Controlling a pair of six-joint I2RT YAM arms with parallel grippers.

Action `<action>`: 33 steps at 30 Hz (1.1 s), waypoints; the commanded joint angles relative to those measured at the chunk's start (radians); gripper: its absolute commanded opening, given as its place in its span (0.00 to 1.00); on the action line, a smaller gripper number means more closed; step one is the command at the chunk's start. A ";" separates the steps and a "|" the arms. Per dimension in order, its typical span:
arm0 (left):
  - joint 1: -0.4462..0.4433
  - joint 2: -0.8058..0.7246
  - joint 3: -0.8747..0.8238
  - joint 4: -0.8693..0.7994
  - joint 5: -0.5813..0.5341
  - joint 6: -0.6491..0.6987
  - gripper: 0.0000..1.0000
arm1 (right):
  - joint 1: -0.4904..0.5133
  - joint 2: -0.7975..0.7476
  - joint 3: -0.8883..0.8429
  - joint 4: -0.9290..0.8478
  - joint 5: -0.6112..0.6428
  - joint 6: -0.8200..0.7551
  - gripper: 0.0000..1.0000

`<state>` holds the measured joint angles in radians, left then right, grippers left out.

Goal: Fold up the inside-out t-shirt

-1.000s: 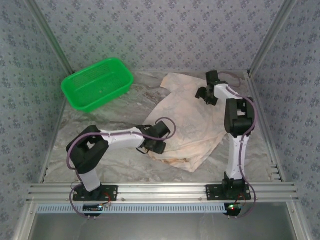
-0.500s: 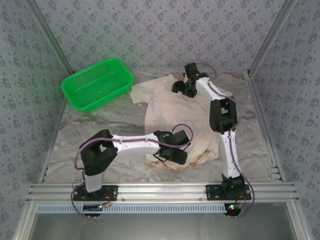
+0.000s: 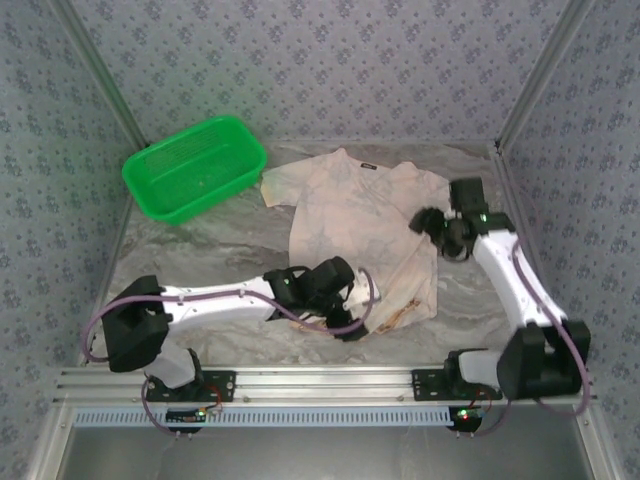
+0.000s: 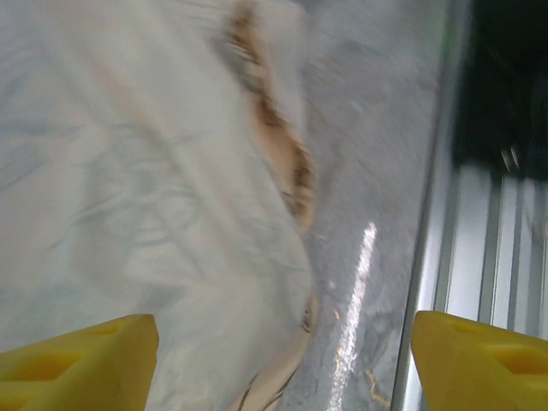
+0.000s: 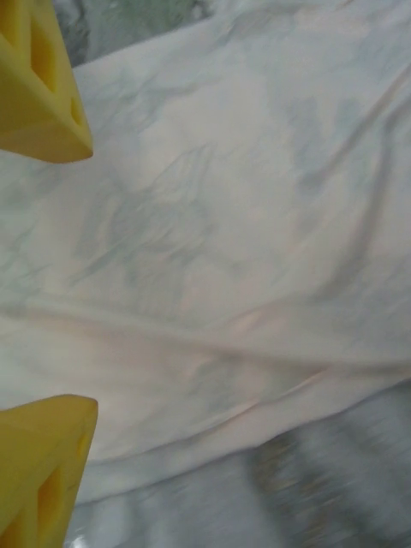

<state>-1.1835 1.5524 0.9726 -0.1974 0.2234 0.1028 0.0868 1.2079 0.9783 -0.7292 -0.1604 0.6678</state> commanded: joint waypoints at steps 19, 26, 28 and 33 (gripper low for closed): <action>0.069 0.254 0.066 0.204 0.284 0.207 0.29 | 0.402 -0.322 -0.502 -0.018 -0.019 0.328 0.43; 0.119 0.265 0.016 0.326 0.324 0.104 0.26 | 0.443 -0.277 -0.513 0.017 0.077 0.350 0.27; 0.116 0.251 0.018 0.310 0.339 0.122 0.40 | 0.442 -0.279 -0.513 0.029 0.066 0.356 0.28; 0.067 0.245 0.013 0.314 0.299 0.154 0.51 | 0.458 -0.274 -0.503 0.036 0.034 0.376 0.39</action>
<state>-1.0832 1.8309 0.9974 0.0803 0.5083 0.2386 0.5335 0.9367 0.4736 -0.6933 -0.1345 1.0176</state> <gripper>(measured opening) 0.512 0.390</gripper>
